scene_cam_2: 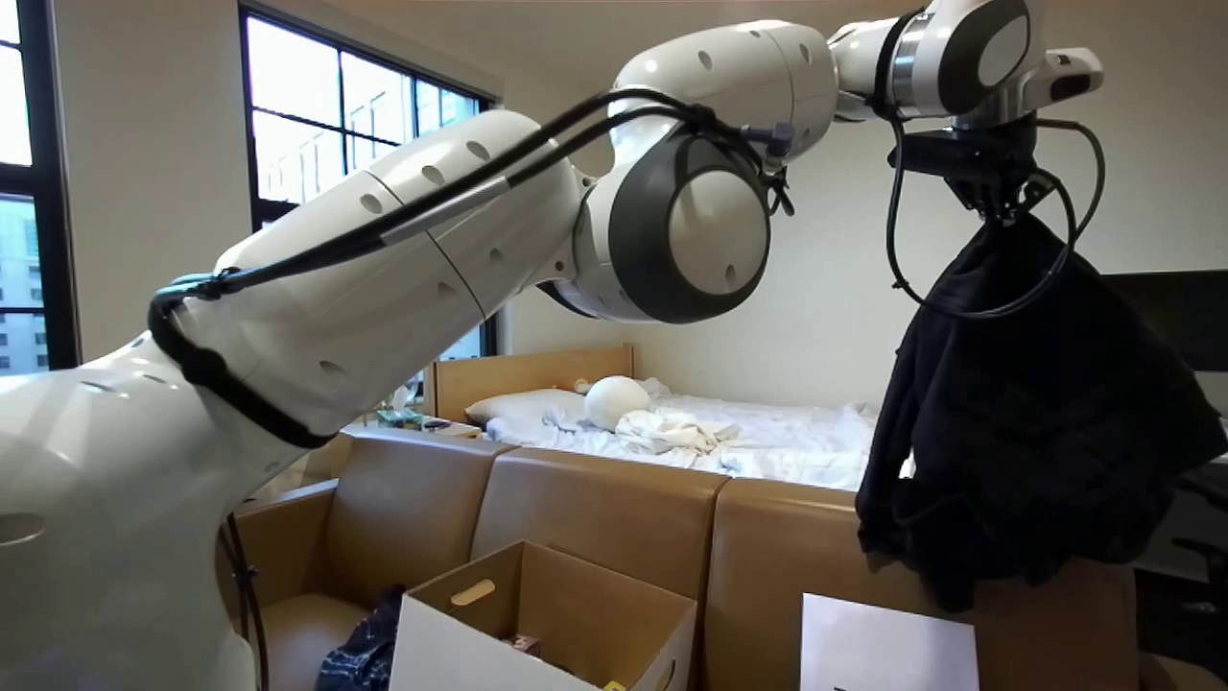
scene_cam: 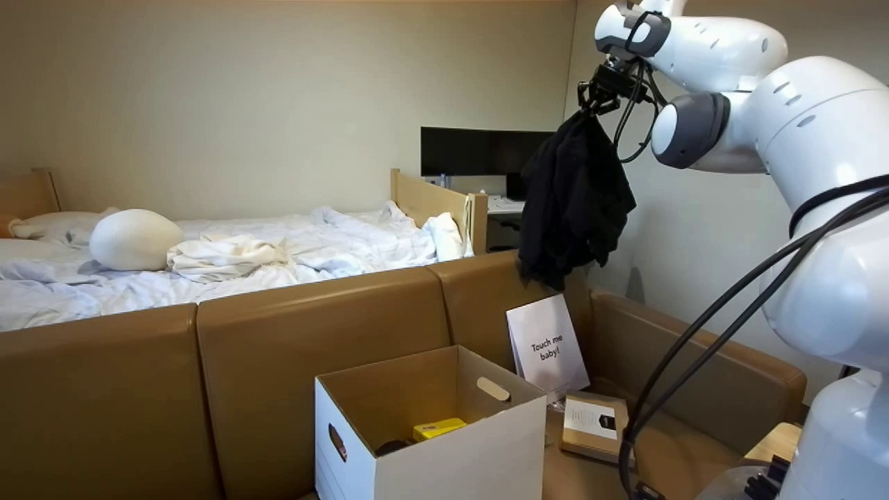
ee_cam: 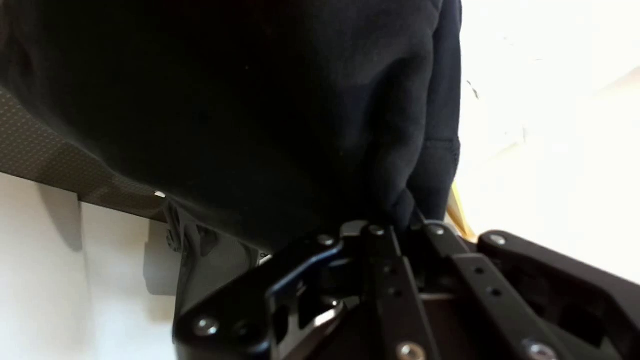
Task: Put the dark blue cloth in the box
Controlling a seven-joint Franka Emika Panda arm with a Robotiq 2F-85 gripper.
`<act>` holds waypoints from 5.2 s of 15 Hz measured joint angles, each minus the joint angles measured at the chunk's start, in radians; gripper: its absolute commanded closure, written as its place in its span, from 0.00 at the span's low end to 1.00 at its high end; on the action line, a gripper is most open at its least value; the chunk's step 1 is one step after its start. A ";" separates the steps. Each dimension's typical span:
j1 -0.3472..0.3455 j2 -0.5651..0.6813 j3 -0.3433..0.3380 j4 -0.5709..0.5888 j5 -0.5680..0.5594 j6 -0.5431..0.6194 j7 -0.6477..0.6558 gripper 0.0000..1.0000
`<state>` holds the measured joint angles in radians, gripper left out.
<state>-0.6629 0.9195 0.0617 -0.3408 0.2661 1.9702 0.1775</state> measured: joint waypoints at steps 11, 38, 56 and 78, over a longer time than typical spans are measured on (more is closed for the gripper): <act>0.146 -0.007 -0.034 -0.012 -0.086 0.057 -0.249 0.95; 0.041 -0.009 -0.159 -0.024 -0.094 0.412 0.196 0.95; 0.105 0.245 -0.293 -0.028 -0.330 -0.121 0.011 0.94; -0.031 0.514 -0.090 -0.007 -0.187 -0.471 -0.208 0.92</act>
<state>-0.6942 1.4339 -0.0278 -0.3482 0.0788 1.4995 -0.0310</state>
